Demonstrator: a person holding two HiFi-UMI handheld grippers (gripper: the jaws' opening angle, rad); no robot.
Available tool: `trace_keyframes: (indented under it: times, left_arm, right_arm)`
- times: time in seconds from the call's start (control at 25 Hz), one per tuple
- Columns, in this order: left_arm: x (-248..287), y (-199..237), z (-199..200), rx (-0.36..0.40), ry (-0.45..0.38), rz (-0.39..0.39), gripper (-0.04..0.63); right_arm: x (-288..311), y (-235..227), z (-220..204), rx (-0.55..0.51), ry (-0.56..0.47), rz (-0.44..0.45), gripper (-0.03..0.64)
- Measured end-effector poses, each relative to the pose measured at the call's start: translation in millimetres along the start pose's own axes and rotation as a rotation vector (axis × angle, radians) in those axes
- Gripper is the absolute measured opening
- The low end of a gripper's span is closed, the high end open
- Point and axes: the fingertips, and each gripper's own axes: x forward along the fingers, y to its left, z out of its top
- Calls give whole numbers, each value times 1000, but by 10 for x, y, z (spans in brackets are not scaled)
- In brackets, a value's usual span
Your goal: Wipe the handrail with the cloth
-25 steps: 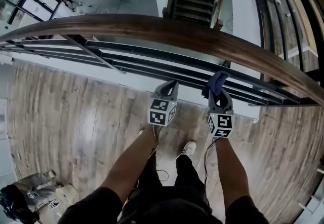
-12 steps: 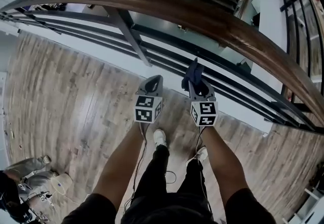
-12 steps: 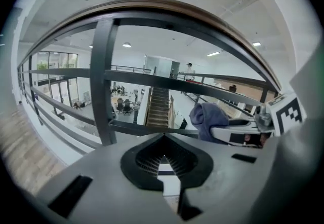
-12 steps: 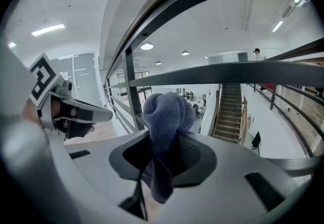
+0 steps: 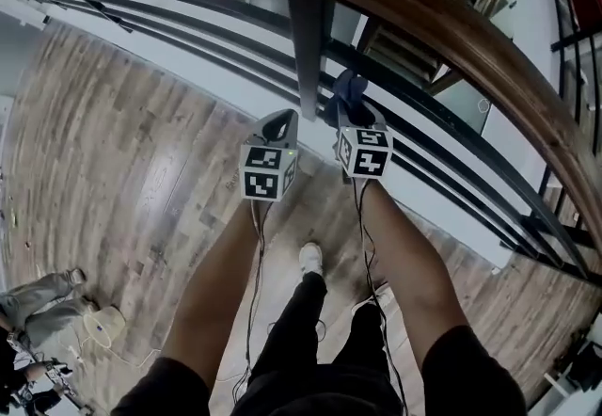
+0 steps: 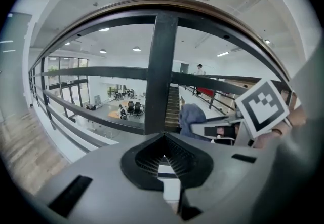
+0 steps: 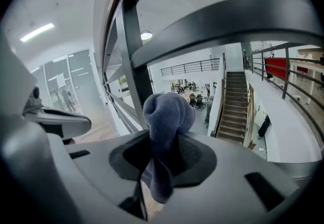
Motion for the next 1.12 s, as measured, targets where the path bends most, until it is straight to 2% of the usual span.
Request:
trace_keyframes:
  times: [0.24,0.4,0.72,1.12]
  left_arm:
    - [138,353,-30,23,-1,-4,-2]
    - [171,337,-141,20,0,-22,-2]
    - [146,21,-255,-7,4,-56,-2]
    - [226,-691,-181,12,8,-112,-2]
  right_arm:
    - [620,133,47,-80,71,-42,104]
    - [754,117,5,-65,108,-71,104]
    - [651,40,-101,-79,144,-85,104]
    - [41,-596,-307,-37,134,-150,104]
